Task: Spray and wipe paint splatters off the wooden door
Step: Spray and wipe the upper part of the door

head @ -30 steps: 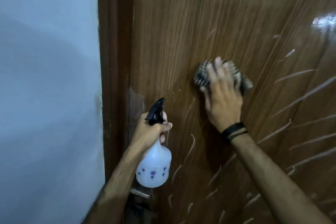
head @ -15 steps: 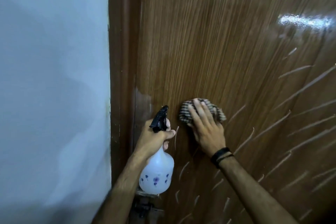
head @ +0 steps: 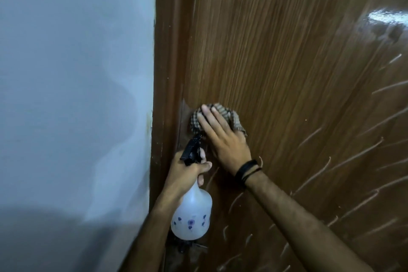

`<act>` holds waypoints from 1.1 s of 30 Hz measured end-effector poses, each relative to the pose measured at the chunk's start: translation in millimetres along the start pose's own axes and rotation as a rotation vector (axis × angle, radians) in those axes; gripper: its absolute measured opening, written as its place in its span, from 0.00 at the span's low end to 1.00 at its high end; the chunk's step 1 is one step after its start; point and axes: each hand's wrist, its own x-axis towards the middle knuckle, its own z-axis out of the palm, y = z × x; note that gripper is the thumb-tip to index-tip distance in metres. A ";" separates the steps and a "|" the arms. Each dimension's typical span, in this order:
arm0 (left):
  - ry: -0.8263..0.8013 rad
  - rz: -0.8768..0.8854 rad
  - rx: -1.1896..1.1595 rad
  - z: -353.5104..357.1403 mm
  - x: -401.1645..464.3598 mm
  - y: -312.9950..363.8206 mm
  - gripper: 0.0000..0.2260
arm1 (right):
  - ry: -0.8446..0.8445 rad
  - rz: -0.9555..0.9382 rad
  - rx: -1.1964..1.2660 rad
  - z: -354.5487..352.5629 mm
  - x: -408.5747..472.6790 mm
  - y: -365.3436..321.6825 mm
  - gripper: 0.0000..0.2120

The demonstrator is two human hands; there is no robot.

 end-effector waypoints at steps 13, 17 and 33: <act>0.151 -0.040 0.003 0.0 -1.4 -17.5 0.11 | 0.203 0.190 -0.094 -52.5 65.9 44.5 0.26; 0.188 -0.071 -0.044 1.9 -2.4 -31.0 0.11 | 0.044 -0.035 -0.045 -17.6 28.0 19.3 0.32; 0.271 -0.071 -0.026 -10.9 -16.5 -41.8 0.09 | 0.142 -0.010 -0.044 0.5 59.6 -6.5 0.26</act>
